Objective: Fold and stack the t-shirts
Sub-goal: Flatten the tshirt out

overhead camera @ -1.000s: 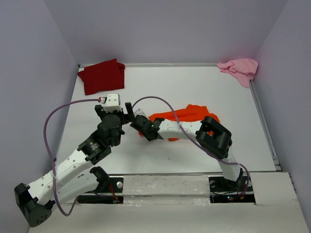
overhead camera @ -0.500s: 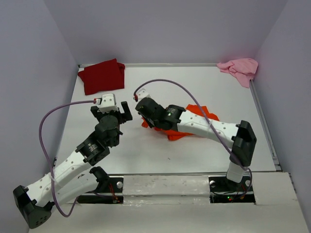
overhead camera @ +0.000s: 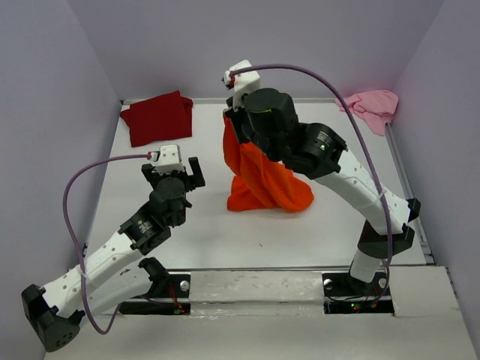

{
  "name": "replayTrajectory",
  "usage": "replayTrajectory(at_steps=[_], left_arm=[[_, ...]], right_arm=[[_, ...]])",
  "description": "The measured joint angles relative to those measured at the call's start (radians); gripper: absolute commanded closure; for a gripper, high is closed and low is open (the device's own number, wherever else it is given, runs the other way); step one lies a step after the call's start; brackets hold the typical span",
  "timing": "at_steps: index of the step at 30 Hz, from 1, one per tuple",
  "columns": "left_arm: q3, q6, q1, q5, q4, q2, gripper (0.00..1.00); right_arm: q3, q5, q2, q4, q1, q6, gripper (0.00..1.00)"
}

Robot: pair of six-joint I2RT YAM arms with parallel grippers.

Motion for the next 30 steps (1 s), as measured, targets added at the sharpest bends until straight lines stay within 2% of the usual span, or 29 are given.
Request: replayTrajectory(at_steps=[2,5,15,20,25,30], left_arm=[[0.0,0.0,0.0,0.0,0.0,0.001,0.01],[0.0,0.0,0.0,0.0,0.0,0.002,0.01],[-0.004,-0.001,0.0,0.004,0.0,0.018,0.01],[-0.004,-0.006,0.0,0.002,-0.002,0.038,0.01],[-0.004,-0.017,0.0,-0.008,-0.02,0.092,0.01],[-0.004,-0.021,0.0,-0.014,-0.032,0.083,0.01]], right_arm=[[0.115,0.022,0.018,-0.009,0.0,-0.042,1.0],[0.196,0.06,0.022,0.006,0.0,-0.101,1.0],[0.185,0.265,-0.089,0.171,0.0,-0.344,1.0],[0.087,0.37,-0.248,0.283,0.0,-0.434,1.0],[-0.242,0.502,-0.48,0.366,0.0,-0.446,1.0],[-0.459,0.569,-0.527,0.384,0.0,-0.43,1.0]])
